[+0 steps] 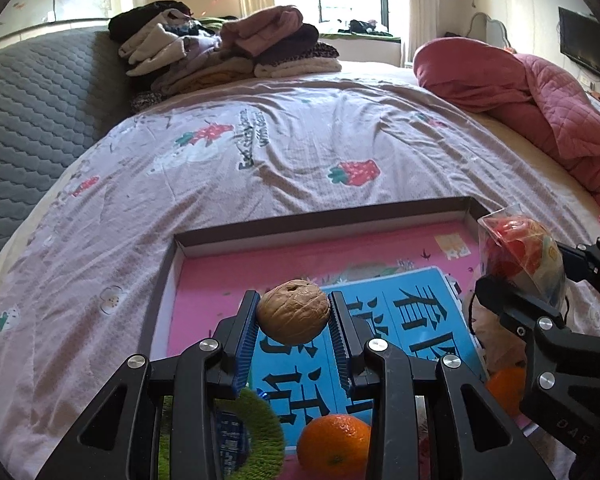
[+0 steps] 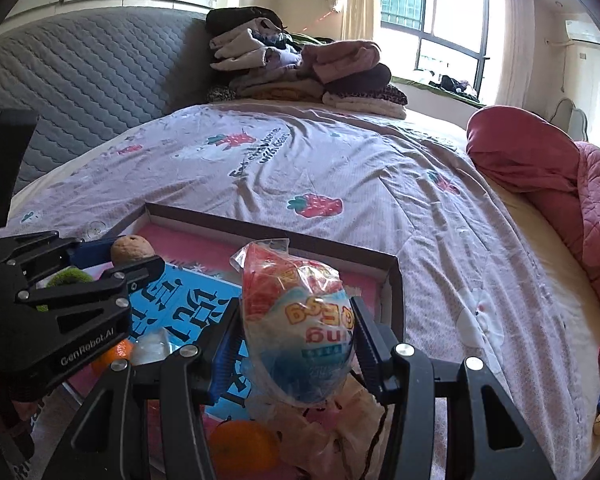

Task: Organize objects
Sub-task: 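Carry walnut in left gripper while right gripper carries blue egg over tray, then open right gripper dropping blue egg into tray while left gripper releases walnut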

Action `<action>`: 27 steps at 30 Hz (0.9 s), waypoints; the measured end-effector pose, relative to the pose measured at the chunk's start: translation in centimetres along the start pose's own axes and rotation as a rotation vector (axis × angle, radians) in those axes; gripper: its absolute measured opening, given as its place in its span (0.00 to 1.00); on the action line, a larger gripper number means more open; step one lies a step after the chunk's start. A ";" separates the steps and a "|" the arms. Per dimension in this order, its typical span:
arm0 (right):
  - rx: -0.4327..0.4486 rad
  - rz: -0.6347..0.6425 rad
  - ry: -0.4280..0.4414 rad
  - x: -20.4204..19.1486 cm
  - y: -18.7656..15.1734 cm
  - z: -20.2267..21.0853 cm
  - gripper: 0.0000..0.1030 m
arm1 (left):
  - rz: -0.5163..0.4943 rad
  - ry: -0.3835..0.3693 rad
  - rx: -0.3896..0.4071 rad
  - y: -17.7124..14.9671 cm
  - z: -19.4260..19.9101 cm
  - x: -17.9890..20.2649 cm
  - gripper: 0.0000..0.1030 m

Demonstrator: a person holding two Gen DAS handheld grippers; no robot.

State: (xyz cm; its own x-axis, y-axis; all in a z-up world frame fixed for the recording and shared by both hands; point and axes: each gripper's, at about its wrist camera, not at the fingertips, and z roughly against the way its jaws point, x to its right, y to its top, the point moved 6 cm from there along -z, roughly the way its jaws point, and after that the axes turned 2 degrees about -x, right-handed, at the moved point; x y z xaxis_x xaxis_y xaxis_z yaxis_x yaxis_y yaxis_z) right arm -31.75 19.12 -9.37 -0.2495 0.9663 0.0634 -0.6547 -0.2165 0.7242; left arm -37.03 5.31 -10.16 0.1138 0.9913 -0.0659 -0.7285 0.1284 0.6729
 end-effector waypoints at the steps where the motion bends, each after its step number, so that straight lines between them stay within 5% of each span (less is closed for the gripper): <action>1: -0.005 0.001 0.001 0.0 -0.1 -0.2 0.50 | -0.001 -0.002 -0.002 0.0 -0.1 0.1 0.34; 15: -0.097 0.027 -0.011 -0.4 -1.7 -2.7 0.50 | -0.025 -0.041 -0.049 -0.7 -1.6 0.9 0.34; 27: -0.078 -0.003 0.001 0.1 -1.4 -2.1 0.50 | 0.001 -0.060 -0.076 -0.3 -2.4 0.7 0.35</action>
State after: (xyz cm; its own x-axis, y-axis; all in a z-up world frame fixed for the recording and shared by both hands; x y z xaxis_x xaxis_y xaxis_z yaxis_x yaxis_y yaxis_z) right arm -32.39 19.22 -11.85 -0.2482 0.9668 0.0605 -0.7093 -0.2239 0.6684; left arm -38.37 6.06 -12.22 0.1517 0.9883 -0.0190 -0.7776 0.1311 0.6149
